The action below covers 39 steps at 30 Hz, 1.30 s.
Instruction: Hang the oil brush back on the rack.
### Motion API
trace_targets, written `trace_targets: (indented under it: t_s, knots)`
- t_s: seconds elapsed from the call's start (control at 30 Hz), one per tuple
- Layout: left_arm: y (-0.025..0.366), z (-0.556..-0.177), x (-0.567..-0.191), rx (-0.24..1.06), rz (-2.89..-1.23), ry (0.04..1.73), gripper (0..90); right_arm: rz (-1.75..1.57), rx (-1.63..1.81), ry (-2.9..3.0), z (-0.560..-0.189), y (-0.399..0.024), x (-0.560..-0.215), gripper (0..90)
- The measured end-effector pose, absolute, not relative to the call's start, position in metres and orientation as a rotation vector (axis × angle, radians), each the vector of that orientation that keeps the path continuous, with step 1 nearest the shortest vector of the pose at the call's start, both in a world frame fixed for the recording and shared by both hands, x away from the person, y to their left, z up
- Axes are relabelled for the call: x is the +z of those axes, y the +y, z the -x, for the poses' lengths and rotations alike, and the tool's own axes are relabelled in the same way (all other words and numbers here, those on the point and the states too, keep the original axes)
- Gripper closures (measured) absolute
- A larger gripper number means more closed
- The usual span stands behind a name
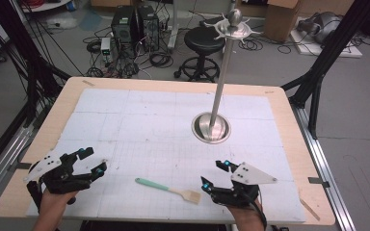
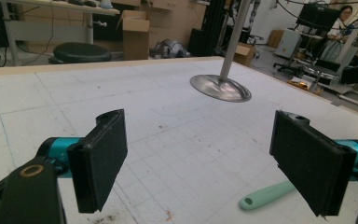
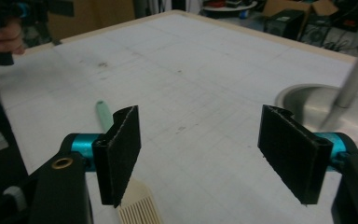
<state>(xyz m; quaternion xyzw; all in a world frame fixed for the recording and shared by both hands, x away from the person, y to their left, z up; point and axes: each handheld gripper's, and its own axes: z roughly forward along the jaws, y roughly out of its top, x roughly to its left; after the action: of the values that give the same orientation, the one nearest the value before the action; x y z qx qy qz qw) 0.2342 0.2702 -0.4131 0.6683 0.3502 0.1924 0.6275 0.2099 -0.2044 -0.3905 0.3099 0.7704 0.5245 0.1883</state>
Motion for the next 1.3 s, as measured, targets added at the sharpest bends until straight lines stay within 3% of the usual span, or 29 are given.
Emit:
trace_targets:
  t_s: [0.23,0.57,0.8,1.07,1.3]
  knots:
    - [0.267,-0.234,-0.414,0.404,-1.52,0.797,19.8,-0.749,1.413,2.385,-0.223,-0.167,-0.406,44.8]
    - [0.265,-0.234,-0.415,0.389,-1.53,0.782,21.3,-0.645,1.278,2.586,-0.234,-0.131,-0.424,55.9]
    - [0.265,-0.234,-0.415,0.39,-1.531,0.785,21.3,-0.587,1.223,2.667,-0.239,-0.119,-0.433,65.2]
    - [0.265,-0.234,-0.415,0.387,-1.536,0.788,21.4,-0.579,1.19,2.707,-0.243,-0.113,-0.437,67.9]
    - [0.264,-0.234,-0.416,0.381,-1.546,0.784,21.8,-0.569,1.135,2.75,-0.246,-0.11,-0.441,76.5]
